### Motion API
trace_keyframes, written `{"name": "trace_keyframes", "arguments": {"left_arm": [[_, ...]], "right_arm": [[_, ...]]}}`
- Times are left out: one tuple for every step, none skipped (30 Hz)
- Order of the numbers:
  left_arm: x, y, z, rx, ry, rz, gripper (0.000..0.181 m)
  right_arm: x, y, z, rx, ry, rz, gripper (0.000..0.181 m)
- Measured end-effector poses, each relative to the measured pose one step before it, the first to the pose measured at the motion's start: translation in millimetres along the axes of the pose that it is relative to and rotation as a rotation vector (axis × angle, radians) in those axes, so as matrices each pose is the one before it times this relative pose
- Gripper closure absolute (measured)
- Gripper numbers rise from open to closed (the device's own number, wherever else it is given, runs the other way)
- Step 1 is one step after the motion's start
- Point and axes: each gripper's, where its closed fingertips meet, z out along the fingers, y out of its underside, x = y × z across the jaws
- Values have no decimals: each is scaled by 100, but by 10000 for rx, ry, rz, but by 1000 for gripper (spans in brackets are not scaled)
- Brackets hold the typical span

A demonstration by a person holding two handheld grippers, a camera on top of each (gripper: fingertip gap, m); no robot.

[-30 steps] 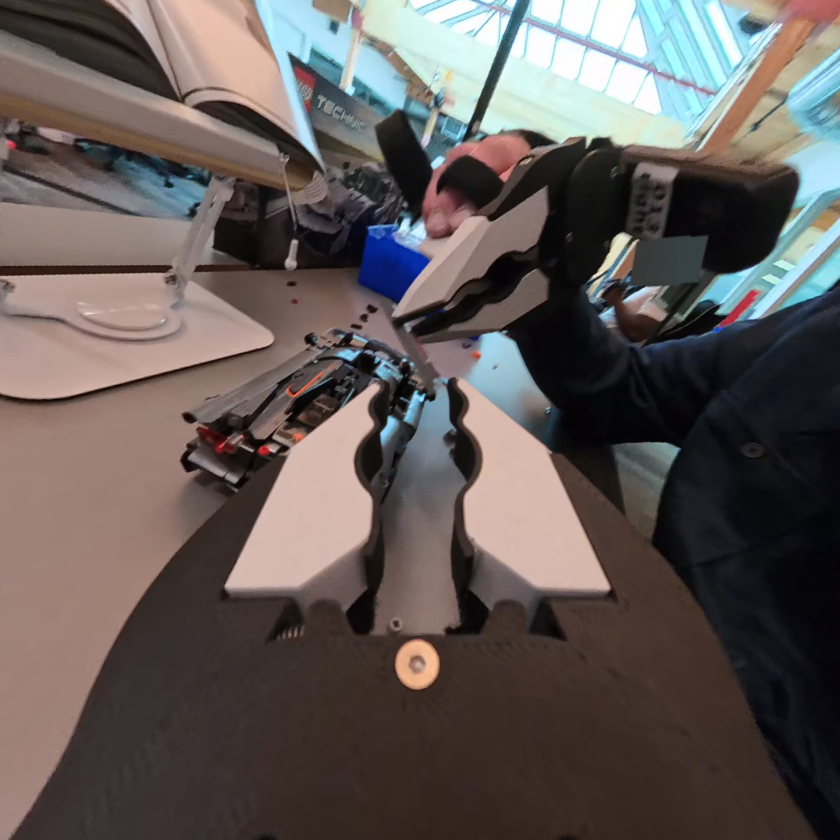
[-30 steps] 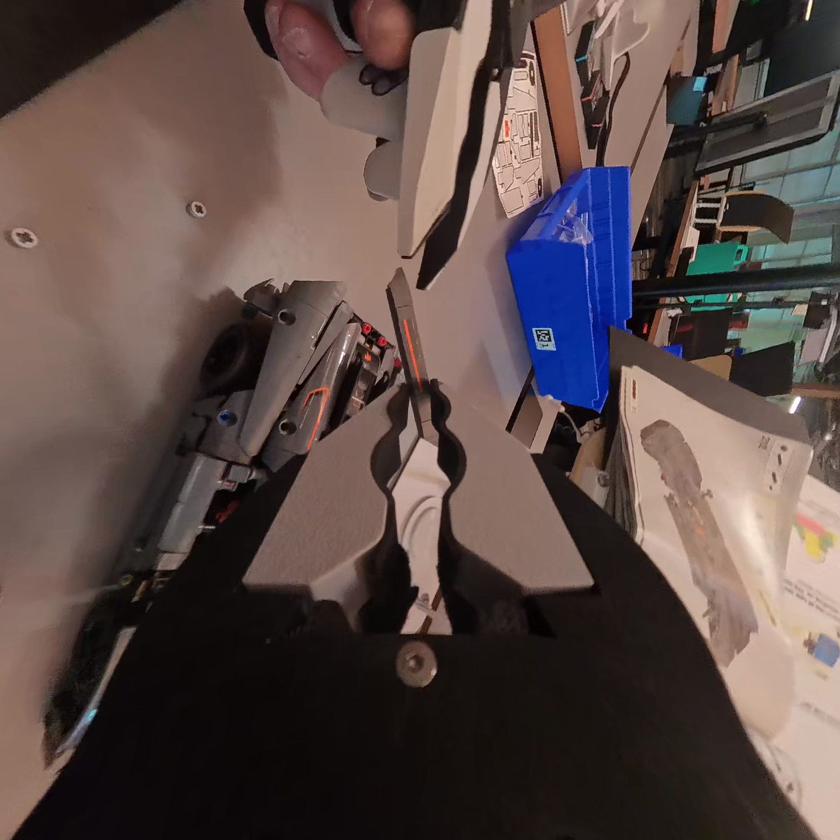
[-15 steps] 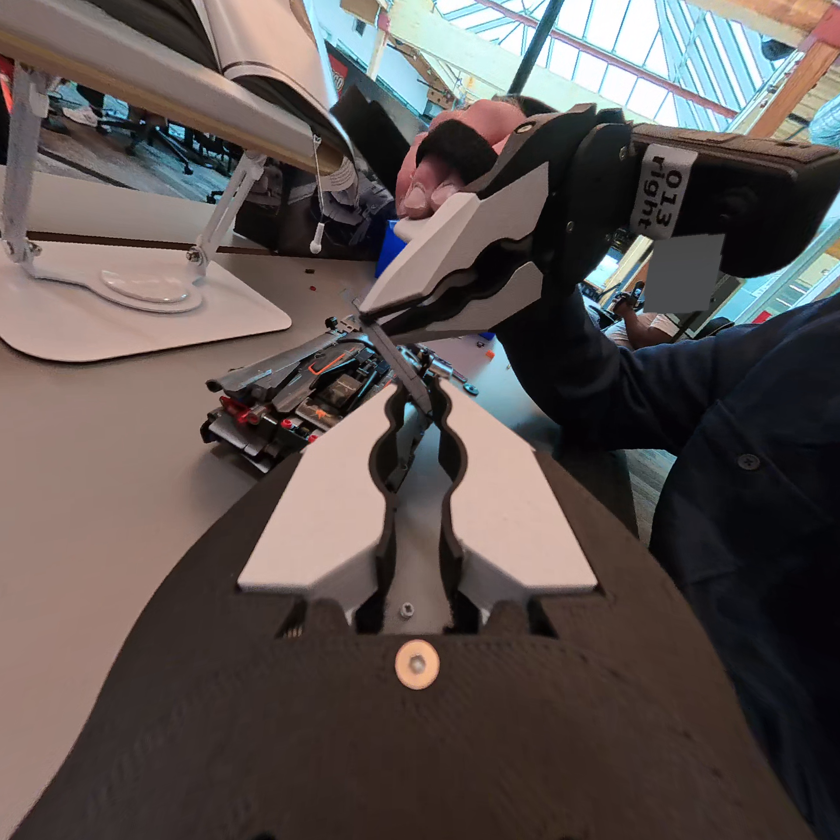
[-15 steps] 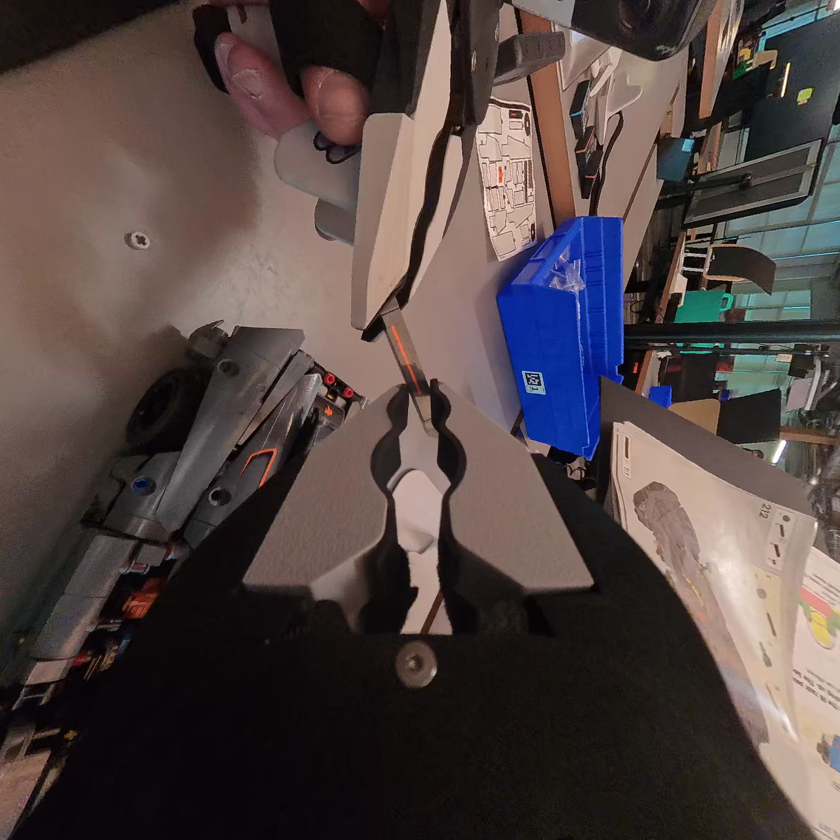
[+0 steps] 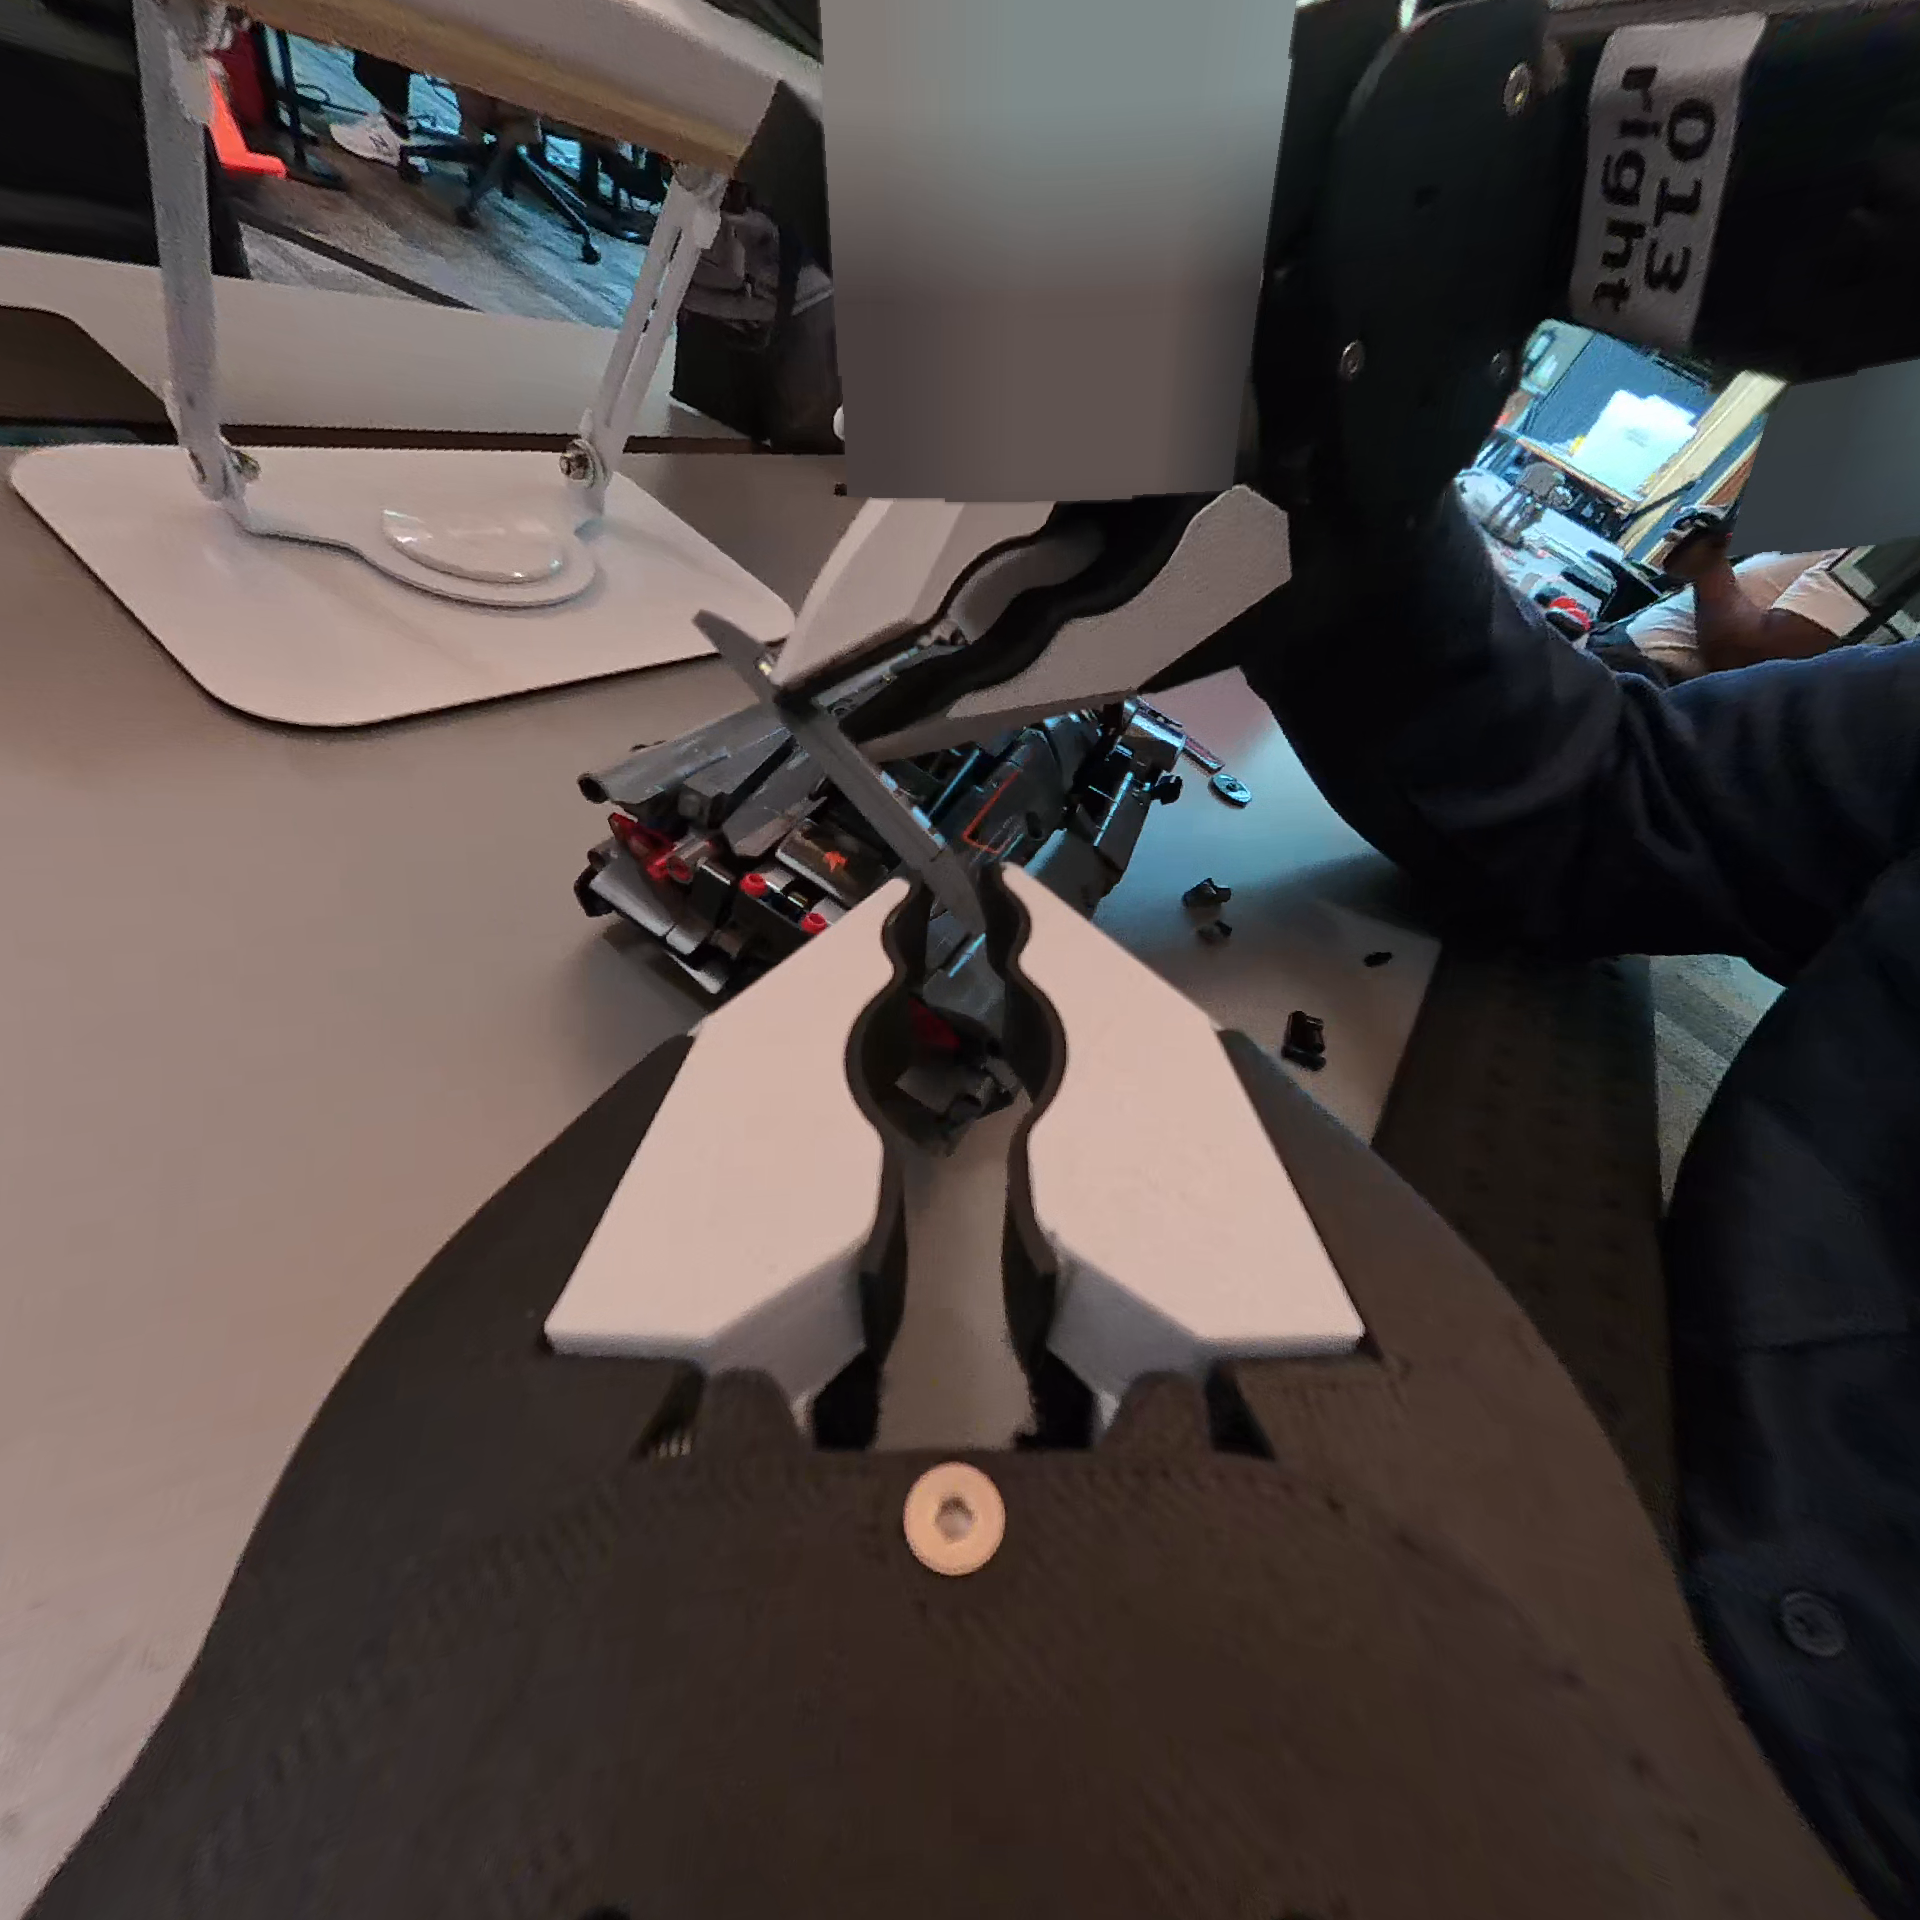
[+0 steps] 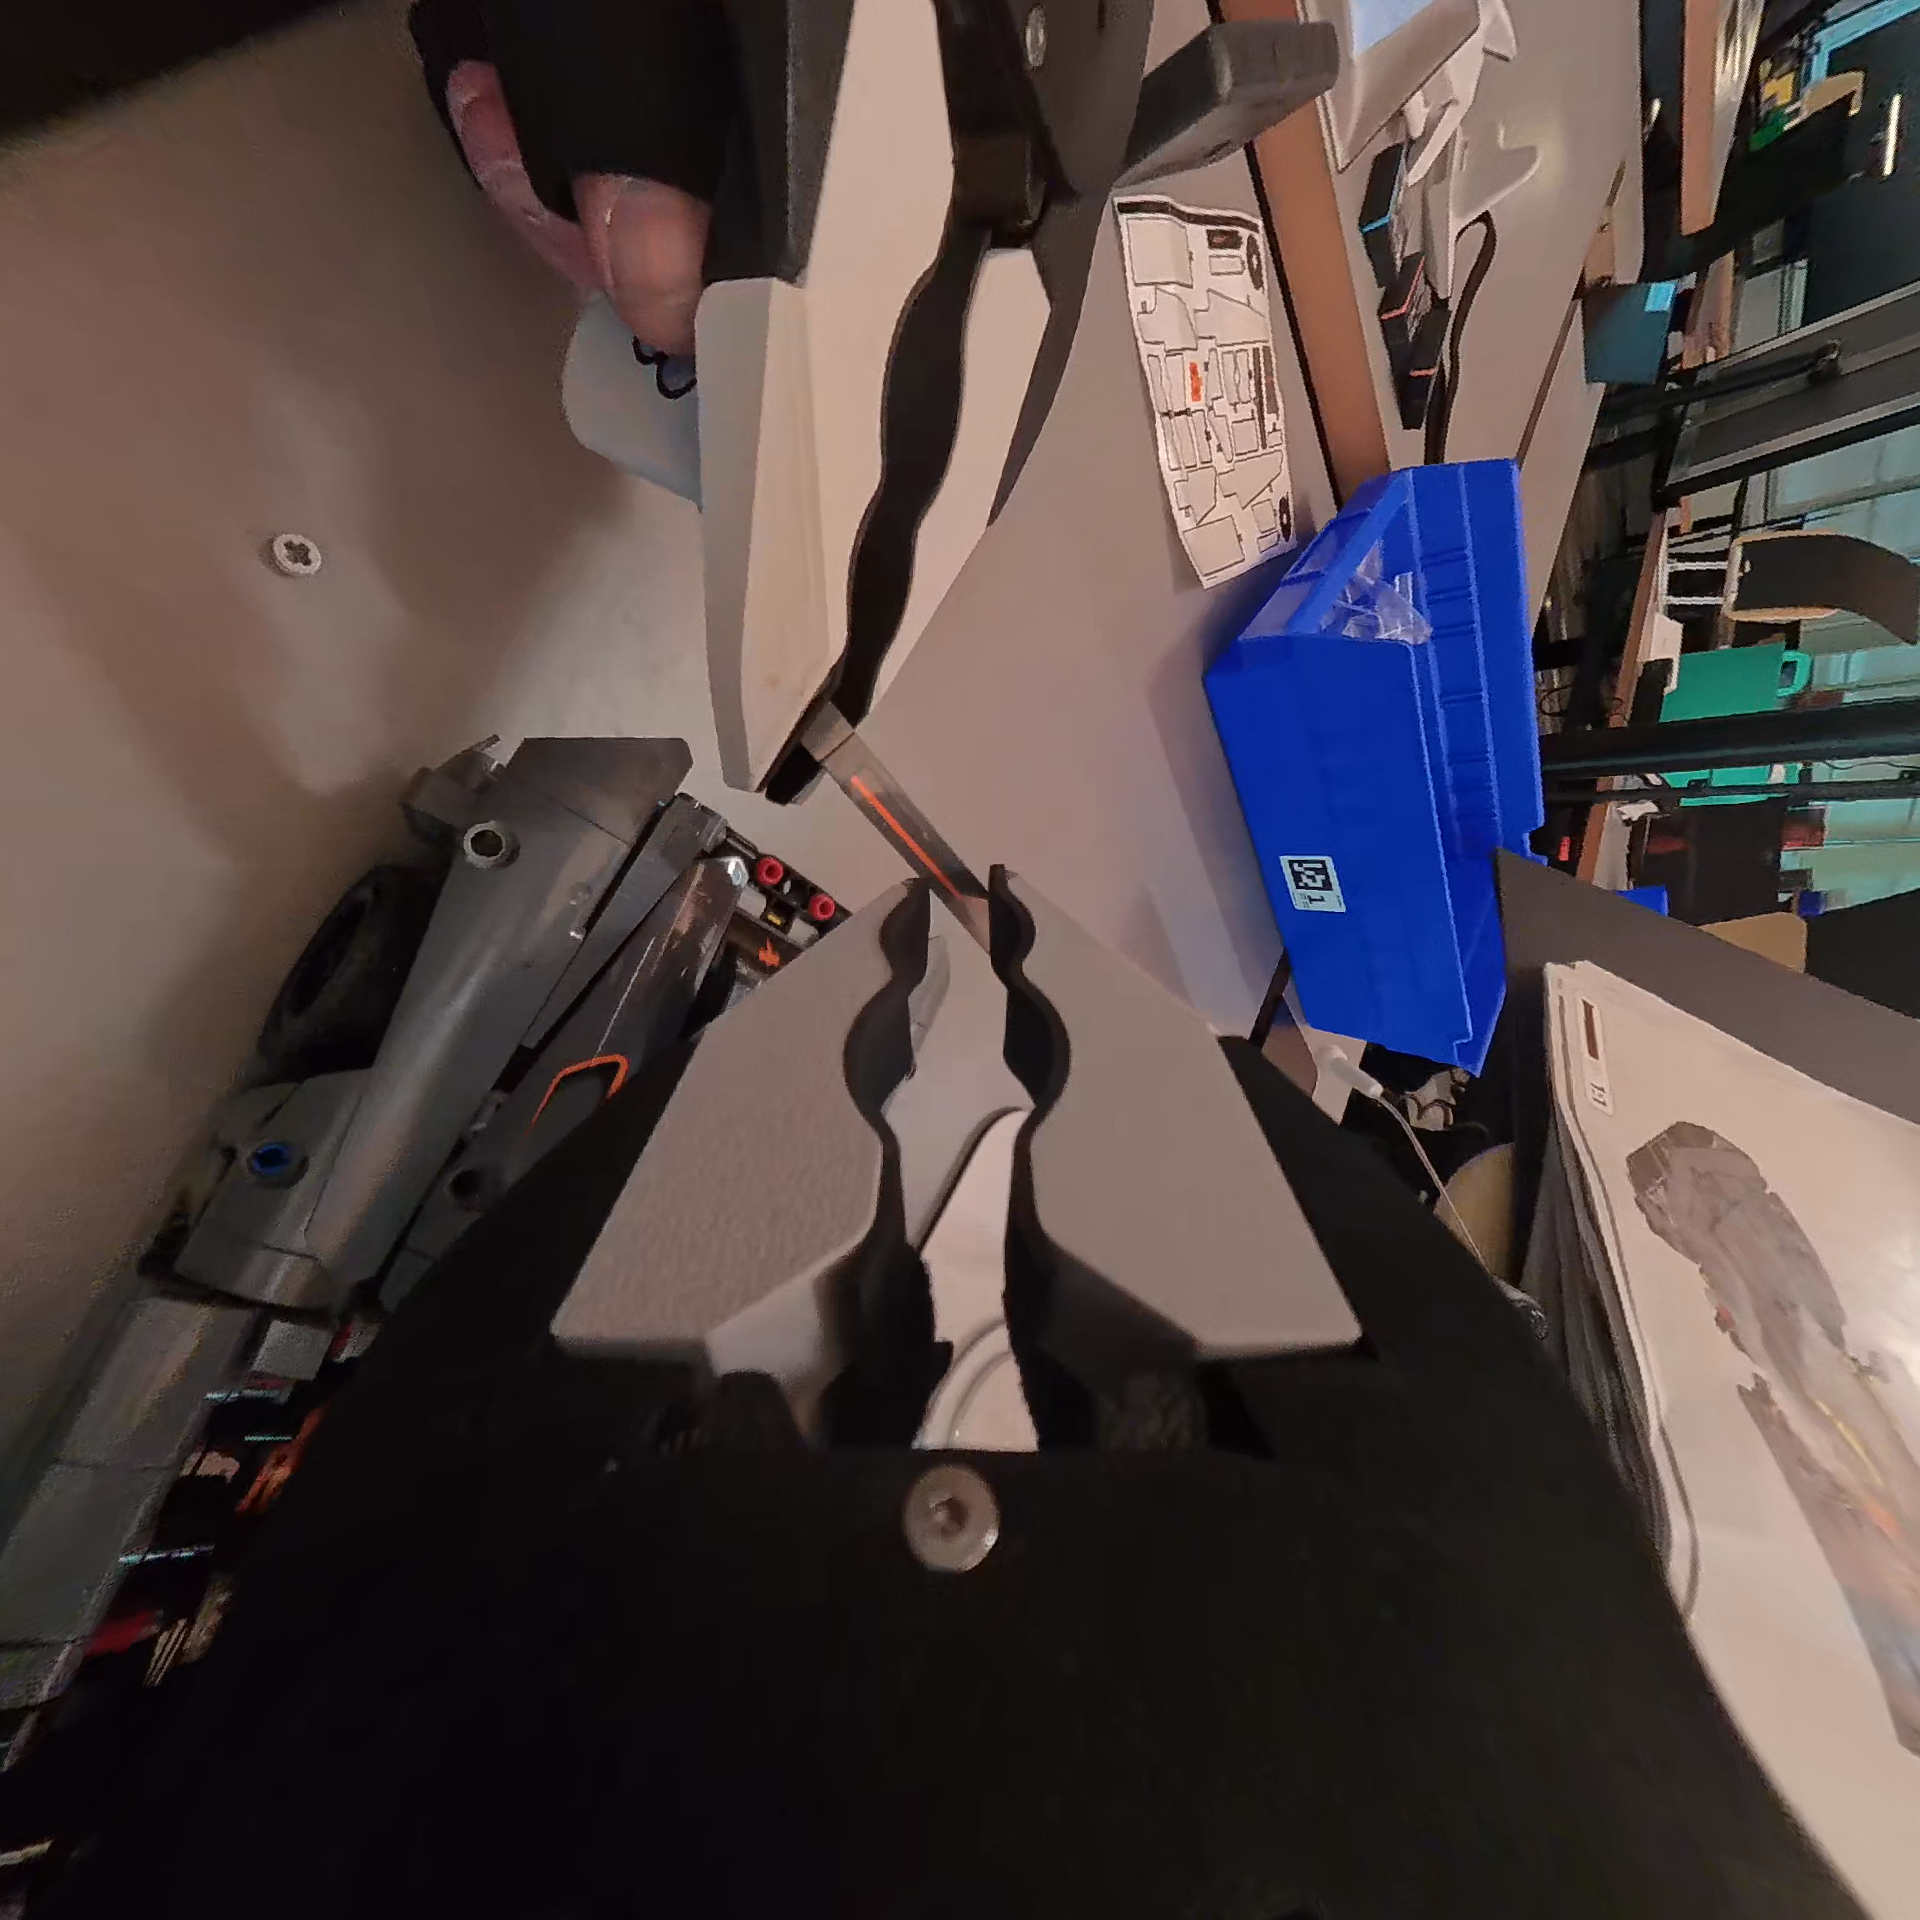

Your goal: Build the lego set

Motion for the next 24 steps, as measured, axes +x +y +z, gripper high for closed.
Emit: {"name": "trace_keyframes", "arguments": {"left_arm": [[-48,-23,20,27,-22,-45,173],[-46,-156,-51,104,-58,9,174],[-44,-77,-49,49,-66,77,174],[-96,11,-34,-1,-87,56,175],[-80,-78,-33,56,-62,12,176],[106,-126,-11,76,55,-1,176],[136,-80,19,54,53,49,176],[-60,-31,20,1,-102,87,177],[-147,-27,2,-11,-167,120,177],[22,31,31,-26,-28,76,177],[68,57,60,-22,59,-25,177],[-62,71,32,-17,-9,-60,177],[-35,2,-9,4,1,-24,177],[3,-43,-27,32,16,-11,176],[-38,-21,-37,33,12,-57,176],[-39,36,-29,13,52,-139,176],[-181,21,-114,15,-48,-121,171],[-502,-31,-293,36,-258,-29,169],[-355,-249,-431,176,-118,-42,168],[21,-554,-439,366,163,-179,168],[196,-717,-397,469,277,-252,167],[166,-515,-288,347,213,-189,167],[-47,-171,-156,117,12,-53,166],[-302,9,-112,-16,-201,83,166]], "right_arm": [[134,2,-59,64,38,78,171],[154,-14,-60,76,68,63,171],[144,-30,-87,101,52,89,169],[149,57,-78,73,27,145,168],[162,173,-50,9,25,173,167],[137,189,-39,-2,35,118,165],[126,164,-41,26,37,67,164],[52,97,-59,42,-7,78,164],[-27,30,-35,44,-41,38,164],[-81,39,-10,-7,-34,-55,165],[-72,78,25,-68,-12,-92,166],[1,44,48,-63,4,-40,166],[16,15,54,-51,-2,-5,166],[15,42,61,-74,-1,-57,168],[-53,108,83,-129,-13,-119,170],[-39,123,77,-153,-1,-128,173],[-44,44,65,-91,0,-99,175],[-114,-24,56,-11,-85,-34,175],[-101,-43,36,25,-102,40,175],[-41,-45,35,51,-67,44,175],[10,-3,24,33,-24,12,175],[19,55,32,-6,-17,-1,175],[-3,50,25,-14,-21,-12,175],[-2,39,3,-27,-6,-41,175]]}}
